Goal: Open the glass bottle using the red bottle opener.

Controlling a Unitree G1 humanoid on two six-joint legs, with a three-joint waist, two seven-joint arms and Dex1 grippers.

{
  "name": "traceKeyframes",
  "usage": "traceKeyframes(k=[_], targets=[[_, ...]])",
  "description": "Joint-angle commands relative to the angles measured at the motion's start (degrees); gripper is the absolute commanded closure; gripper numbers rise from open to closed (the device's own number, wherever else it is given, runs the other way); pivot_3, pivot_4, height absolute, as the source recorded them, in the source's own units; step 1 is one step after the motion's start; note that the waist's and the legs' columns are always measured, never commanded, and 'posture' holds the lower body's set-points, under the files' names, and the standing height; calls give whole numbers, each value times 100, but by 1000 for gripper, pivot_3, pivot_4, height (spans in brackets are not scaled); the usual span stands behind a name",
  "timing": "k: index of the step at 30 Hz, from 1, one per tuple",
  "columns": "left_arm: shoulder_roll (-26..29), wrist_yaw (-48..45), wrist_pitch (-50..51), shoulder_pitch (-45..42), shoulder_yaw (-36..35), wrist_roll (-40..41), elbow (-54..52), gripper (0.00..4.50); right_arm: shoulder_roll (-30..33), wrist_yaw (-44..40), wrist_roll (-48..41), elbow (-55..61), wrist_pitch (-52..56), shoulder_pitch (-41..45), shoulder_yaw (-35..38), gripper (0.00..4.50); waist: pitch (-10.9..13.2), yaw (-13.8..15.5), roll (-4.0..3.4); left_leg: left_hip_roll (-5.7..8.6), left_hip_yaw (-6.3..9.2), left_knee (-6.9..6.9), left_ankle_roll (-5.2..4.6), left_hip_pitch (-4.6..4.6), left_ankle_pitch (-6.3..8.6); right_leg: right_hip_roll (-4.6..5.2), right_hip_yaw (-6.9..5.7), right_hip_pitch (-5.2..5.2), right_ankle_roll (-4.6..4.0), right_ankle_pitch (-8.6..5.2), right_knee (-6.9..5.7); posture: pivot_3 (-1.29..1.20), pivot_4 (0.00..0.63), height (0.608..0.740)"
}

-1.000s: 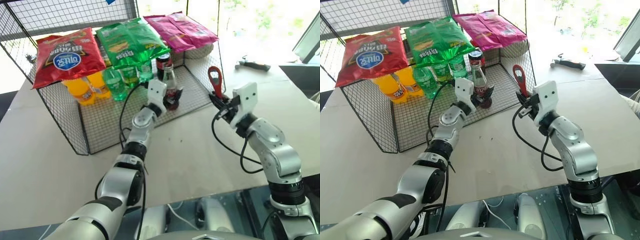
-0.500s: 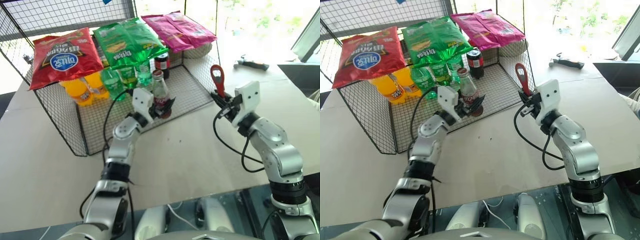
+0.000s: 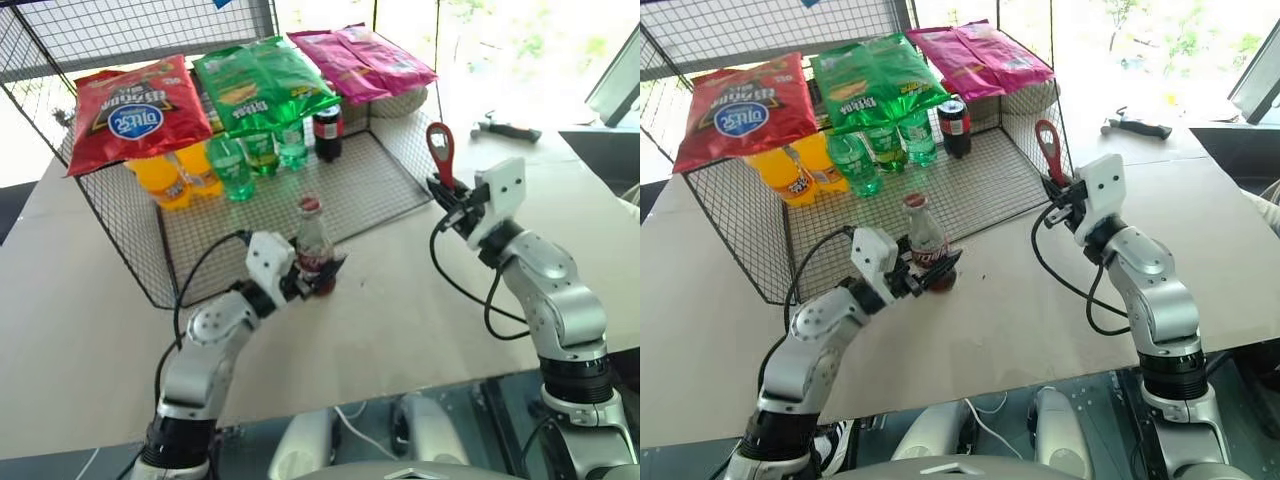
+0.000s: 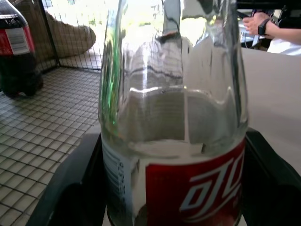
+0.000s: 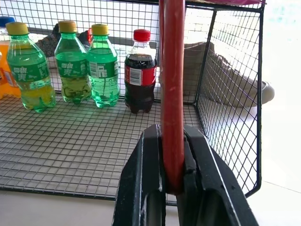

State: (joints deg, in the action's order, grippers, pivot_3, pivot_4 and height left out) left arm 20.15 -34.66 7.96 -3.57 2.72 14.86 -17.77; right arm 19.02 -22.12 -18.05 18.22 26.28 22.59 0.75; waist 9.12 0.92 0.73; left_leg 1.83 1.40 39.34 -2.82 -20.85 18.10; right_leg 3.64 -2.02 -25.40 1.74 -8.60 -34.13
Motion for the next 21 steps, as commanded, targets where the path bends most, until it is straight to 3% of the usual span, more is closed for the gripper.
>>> traceKeyframes(k=[1,6,8,10,21], targets=[[-120,137,-548,86,41,-218,2,1692,18,-25,15,80,-158,133,93,4500,0,-12,0,0,-3,0,0,2,0,0,3,0,0,0,0,0,150,735],[-329,103,-565,206,-44,88,0,1692,54,-50,20,51,-194,179,109,4500,-1,-10,-1,-1,-8,0,0,7,0,0,8,0,0,0,-4,0,150,735],[-327,80,-567,218,-63,112,-29,657,57,-64,18,44,-200,194,103,4500,-1,-11,-1,-1,-8,0,0,7,0,0,8,0,0,0,-4,0,150,735],[-334,99,-570,220,-77,140,-64,48,64,-85,19,27,-207,208,97,4500,-1,-17,-1,-1,-10,0,-1,7,0,0,11,0,0,0,-2,0,150,735],[-416,287,-412,25,-198,527,-613,48,53,-155,59,-67,-268,208,96,4500,-1,-12,-1,-2,-10,1,-1,6,0,0,11,0,0,0,-3,0,150,735]])
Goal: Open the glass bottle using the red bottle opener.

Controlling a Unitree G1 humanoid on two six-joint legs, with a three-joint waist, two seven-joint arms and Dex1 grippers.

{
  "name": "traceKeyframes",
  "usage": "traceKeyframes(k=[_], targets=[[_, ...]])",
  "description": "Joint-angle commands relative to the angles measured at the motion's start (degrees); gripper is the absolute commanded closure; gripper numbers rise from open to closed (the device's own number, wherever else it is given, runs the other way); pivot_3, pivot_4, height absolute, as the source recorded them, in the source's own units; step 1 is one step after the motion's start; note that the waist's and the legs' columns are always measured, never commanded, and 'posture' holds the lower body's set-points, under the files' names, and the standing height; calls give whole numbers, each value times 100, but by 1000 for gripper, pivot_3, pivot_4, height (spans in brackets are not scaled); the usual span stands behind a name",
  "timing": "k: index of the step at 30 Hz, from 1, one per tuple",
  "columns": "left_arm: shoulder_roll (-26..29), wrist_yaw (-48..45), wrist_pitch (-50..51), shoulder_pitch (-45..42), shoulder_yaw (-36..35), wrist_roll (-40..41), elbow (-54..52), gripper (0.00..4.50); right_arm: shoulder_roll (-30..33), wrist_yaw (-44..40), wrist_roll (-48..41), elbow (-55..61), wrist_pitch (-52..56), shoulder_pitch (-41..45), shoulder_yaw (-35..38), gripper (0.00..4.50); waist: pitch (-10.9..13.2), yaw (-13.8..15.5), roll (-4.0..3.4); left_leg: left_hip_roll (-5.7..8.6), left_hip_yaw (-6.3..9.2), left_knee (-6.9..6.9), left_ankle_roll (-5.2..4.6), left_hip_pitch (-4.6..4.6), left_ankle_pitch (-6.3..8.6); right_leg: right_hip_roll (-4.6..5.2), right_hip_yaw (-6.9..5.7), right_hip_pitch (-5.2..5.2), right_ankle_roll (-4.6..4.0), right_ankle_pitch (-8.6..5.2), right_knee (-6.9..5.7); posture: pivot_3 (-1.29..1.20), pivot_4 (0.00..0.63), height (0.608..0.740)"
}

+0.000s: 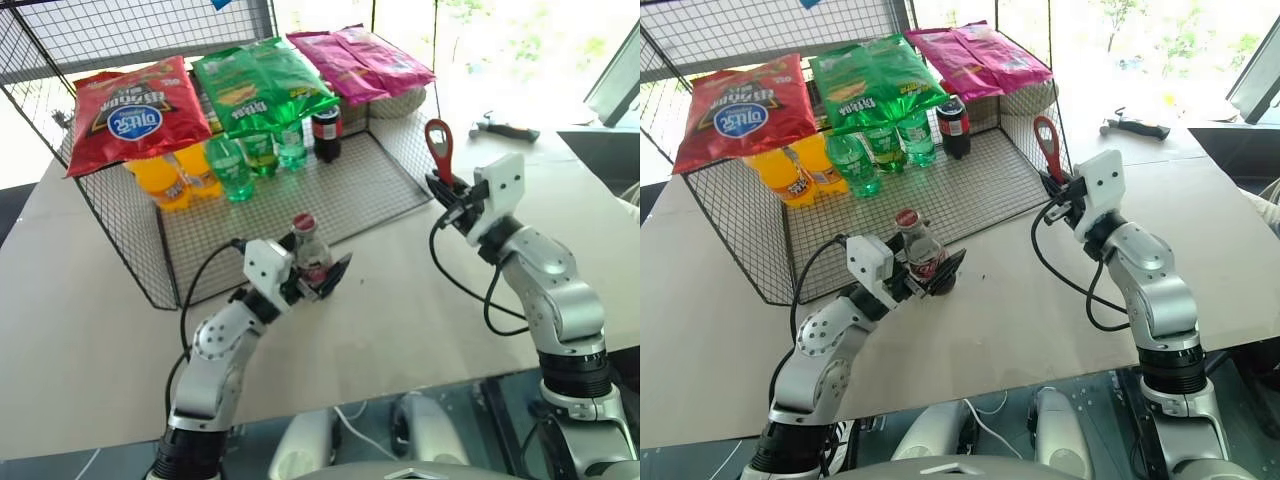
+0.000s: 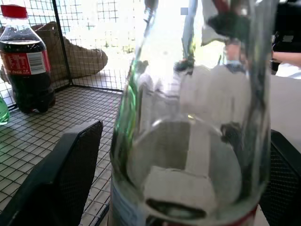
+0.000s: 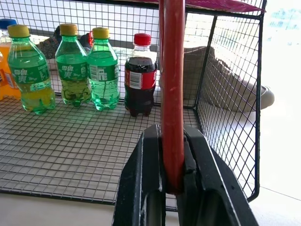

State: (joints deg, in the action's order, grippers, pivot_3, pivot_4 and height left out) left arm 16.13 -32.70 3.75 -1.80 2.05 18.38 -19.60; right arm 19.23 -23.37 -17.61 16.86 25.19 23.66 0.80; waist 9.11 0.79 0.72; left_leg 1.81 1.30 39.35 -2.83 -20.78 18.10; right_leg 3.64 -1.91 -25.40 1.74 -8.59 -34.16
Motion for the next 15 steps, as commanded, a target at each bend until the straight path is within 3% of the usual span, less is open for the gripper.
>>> traceKeyframes(k=[1,15], targets=[[-8,121,44,-184,-131,184,-455,48,33,-36,18,56,-173,100,92,4500,0,-2,0,0,0,0,0,1,0,0,0,0,0,0,0,0,150,735],[54,101,148,-26,-58,221,-540,48,-1,-81,86,19,-268,130,11,4500,0,-7,-1,0,-2,0,0,2,0,-3,2,0,0,0,-1,0,150,735]])
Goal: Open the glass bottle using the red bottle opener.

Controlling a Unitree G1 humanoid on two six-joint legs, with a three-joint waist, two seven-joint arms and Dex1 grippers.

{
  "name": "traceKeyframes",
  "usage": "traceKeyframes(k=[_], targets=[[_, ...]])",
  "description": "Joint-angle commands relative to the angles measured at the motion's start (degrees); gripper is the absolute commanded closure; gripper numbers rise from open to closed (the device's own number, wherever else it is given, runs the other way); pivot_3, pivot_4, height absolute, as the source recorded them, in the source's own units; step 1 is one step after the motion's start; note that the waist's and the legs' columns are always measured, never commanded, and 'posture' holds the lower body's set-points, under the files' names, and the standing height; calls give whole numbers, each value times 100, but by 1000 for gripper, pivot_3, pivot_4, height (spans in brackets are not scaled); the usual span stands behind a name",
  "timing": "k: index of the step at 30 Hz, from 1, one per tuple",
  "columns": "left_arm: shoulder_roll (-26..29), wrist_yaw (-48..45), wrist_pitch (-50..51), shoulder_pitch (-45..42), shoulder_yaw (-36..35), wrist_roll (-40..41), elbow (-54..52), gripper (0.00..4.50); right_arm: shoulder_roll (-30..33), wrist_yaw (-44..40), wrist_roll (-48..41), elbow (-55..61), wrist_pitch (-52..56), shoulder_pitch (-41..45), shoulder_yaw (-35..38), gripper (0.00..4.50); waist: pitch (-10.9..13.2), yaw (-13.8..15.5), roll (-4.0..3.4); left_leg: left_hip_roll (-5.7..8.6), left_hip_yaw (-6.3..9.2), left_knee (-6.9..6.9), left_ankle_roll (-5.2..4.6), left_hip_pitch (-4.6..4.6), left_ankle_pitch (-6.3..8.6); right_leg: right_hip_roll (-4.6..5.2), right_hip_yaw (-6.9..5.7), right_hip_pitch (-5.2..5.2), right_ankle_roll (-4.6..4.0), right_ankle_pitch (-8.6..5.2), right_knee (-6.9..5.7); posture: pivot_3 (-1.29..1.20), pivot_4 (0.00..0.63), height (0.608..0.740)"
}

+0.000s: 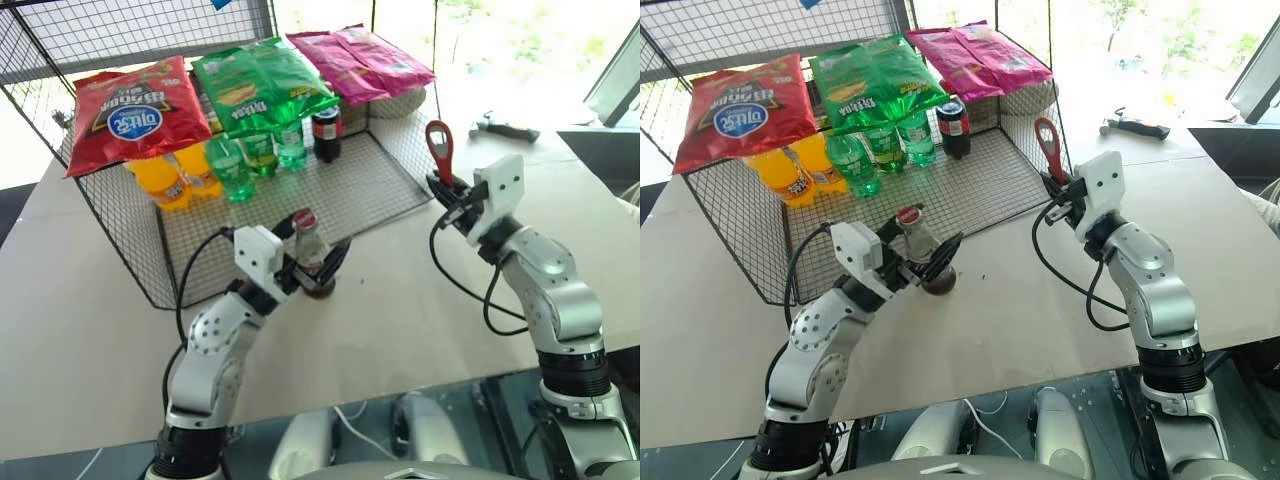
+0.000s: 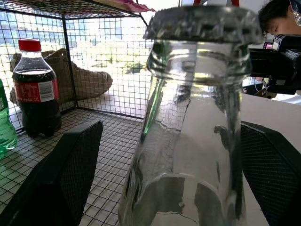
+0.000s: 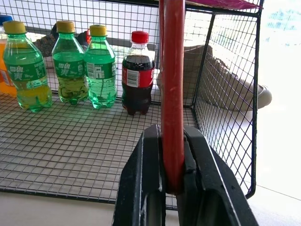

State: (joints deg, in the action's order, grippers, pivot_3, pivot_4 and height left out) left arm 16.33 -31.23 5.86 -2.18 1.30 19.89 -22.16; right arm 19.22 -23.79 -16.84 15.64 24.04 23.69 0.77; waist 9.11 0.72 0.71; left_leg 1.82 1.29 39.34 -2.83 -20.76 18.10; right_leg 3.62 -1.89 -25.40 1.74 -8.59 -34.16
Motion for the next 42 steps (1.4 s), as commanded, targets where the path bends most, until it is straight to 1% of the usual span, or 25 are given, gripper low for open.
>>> traceKeyframes(k=[1,2,3,4,6,7,9,21,23,24,26,42], targets=[[33,-50,-66,15,14,75,-283,48,-4,-43,12,141,-155,128,10,4500,0,2,0,0,0,0,0,0,0,0,0,0,0,0,0,0,150,735],[32,-58,-74,21,10,81,-283,48,-11,-49,15,141,-156,126,0,4500,0,4,0,0,0,0,0,0,0,0,0,0,0,0,0,0,150,735],[30,-62,-84,24,6,83,-284,560,-18,-56,16,140,-158,124,-8,4500,0,3,0,0,0,0,0,0,0,0,0,0,0,0,0,0,150,735],[26,-67,-98,26,1,90,-289,898,-24,-63,17,136,-164,119,-16,4500,0,2,0,0,0,0,0,0,0,0,0,0,0,0,0,0,150,735],[13,-66,-113,29,-11,113,-308,1781,-31,-74,22,127,-178,112,-24,4500,0,2,0,0,0,0,0,0,0,0,0,0,0,0,0,0,150,735],[10,-65,-117,30,-13,118,-319,2136,-35,-79,25,123,-183,108,-26,4500,0,3,0,0,0,0,0,0,0,0,0,0,0,0,0,0,150,735],[10,-66,-120,33,-12,127,-333,2190,-43,-89,30,116,-188,100,-26,4500,0,3,0,0,0,0,0,-1,0,0,0,0,0,0,0,0,150,735],[58,-124,-58,67,-41,213,-355,2190,-107,-120,83,118,-247,19,-108,4500,0,1,0,0,0,0,0,-1,0,0,0,0,0,0,2,0,150,735],[61,-122,-47,76,-50,212,-356,1165,-111,-120,88,113,-256,14,-116,4500,0,2,0,0,1,0,0,-1,0,-1,0,0,0,0,2,0,150,735],[61,-124,-50,81,-51,209,-355,915,-115,-119,91,112,-259,11,-119,4500,0,3,0,0,1,0,0,-1,0,-1,0,0,0,0,2,0,150,735],[49,-86,-66,85,-57,174,-354,40,-121,-120,95,115,-263,3,-124,4500,0,2,0,0,0,0,0,-1,0,0,0,0,0,0,2,0,150,735],[40,-158,-85,54,-82,302,-449,40,-132,-125,111,92,-305,-62,-138,4500,0,1,0,0,0,0,0,0,0,-1,0,0,0,0,1,0,150,735]])
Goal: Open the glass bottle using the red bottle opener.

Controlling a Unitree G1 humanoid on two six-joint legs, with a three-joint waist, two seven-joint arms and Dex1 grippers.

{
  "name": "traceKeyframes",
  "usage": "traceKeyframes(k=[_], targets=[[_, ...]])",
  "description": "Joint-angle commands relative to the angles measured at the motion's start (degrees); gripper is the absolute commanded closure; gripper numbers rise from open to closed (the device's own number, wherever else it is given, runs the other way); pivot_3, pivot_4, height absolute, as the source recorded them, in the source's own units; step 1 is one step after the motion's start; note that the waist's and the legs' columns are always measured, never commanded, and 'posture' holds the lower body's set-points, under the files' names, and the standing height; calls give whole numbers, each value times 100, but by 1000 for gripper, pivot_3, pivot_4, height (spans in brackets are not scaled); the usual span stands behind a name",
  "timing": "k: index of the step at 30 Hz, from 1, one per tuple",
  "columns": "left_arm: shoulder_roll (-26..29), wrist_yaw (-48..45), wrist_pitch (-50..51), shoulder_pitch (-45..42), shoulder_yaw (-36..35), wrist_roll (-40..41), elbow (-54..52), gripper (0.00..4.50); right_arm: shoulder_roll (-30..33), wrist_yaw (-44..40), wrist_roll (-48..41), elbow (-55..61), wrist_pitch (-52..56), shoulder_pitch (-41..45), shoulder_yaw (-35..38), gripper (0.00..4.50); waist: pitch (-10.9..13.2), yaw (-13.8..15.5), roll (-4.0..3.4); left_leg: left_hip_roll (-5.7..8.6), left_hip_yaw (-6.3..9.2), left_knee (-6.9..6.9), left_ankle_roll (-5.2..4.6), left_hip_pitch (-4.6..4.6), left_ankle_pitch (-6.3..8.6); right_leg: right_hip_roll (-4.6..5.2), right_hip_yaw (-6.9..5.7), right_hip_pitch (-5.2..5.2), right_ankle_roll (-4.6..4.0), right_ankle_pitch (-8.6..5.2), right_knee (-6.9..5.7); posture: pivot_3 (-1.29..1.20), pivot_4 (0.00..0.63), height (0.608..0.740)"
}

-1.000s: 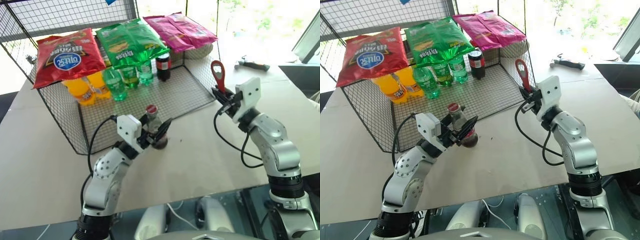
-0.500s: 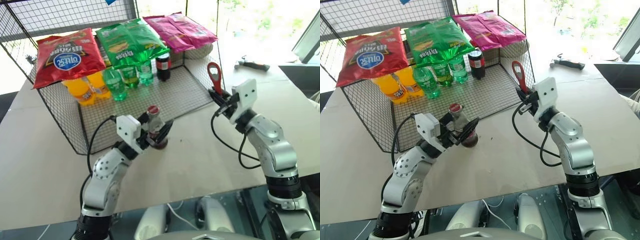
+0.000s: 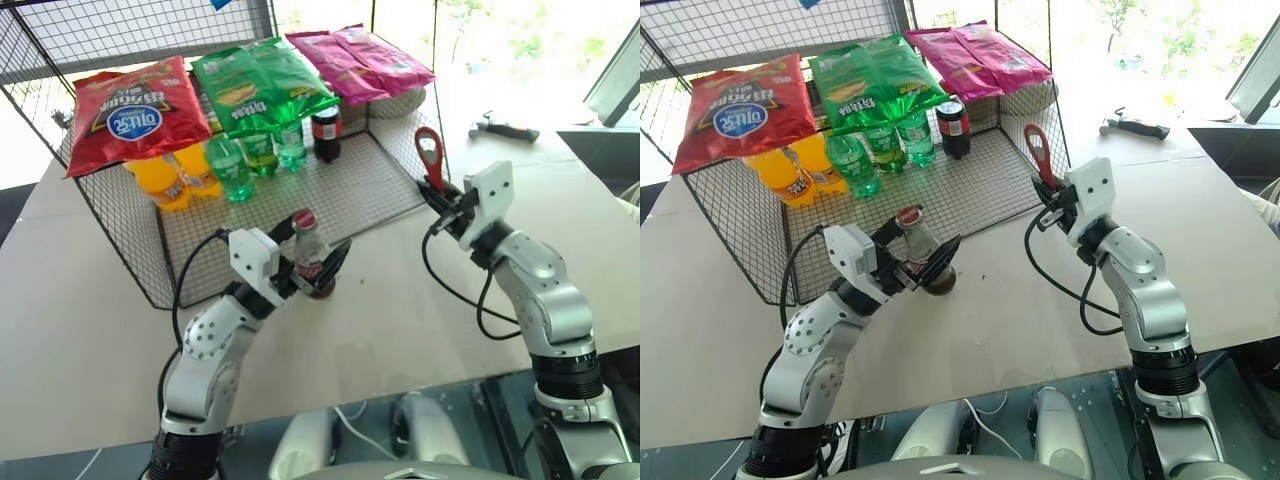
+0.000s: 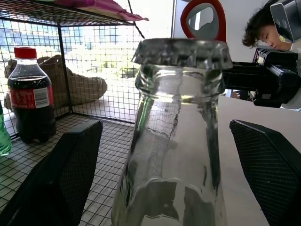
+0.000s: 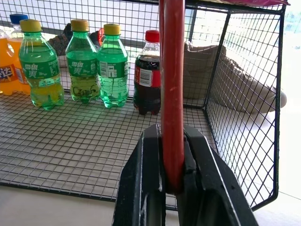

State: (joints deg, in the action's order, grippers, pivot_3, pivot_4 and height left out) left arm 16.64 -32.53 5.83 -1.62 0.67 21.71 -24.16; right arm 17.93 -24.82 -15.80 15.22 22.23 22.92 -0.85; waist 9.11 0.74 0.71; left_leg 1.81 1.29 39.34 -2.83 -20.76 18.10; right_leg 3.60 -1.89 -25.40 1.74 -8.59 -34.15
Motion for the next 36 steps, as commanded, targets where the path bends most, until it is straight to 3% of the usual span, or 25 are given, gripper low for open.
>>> traceKeyframes(k=[1,8,12,14,16,25,29,36], targets=[[-10,-17,-85,3,-30,139,-250,40,-3,-21,8,132,-123,16,23,4500,0,0,0,0,0,0,0,0,0,0,0,0,0,0,0,0,150,735],[7,11,-91,-26,-15,110,-275,40,-8,-35,-2,121,-132,8,28,4500,0,0,0,0,0,0,0,0,0,0,0,0,0,0,0,0,150,735],[18,1,-84,-14,10,100,-288,1238,-14,-44,-3,129,-134,-1,16,4500,0,0,0,0,0,0,0,0,0,0,0,0,0,0,0,0,150,735],[32,-3,-74,14,26,79,-289,2218,-4,-56,6,140,-134,-6,5,4500,0,3,0,0,0,0,0,0,0,0,0,0,0,0,0,0,150,735],[67,-10,-72,54,39,40,-280,2588,16,-76,33,157,-132,-6,-26,4500,-1,2,-1,0,0,0,0,1,0,0,0,1,0,0,1,0,150,735],[119,-15,-165,175,46,-17,-228,2588,96,-271,418,374,-415,-54,-532,4500,-3,1,-4,0,0,0,0,7,0,-1,1,4,0,0,1,0,150,735],[127,32,-211,236,63,-108,-150,2588,255,-329,1701,158,-1930,31,-1522,4500,-5,-10,-6,1,-1,0,0,7,0,-1,1,4,0,0,1,0,150,735],[115,54,-173,194,96,-126,-33,2588,282,89,2927,-882,-3810,298,-1994,4500,-8,-7,-3,2,-3,2,1,24,0,-1,1,22,1,-1,4,0,150,735]])
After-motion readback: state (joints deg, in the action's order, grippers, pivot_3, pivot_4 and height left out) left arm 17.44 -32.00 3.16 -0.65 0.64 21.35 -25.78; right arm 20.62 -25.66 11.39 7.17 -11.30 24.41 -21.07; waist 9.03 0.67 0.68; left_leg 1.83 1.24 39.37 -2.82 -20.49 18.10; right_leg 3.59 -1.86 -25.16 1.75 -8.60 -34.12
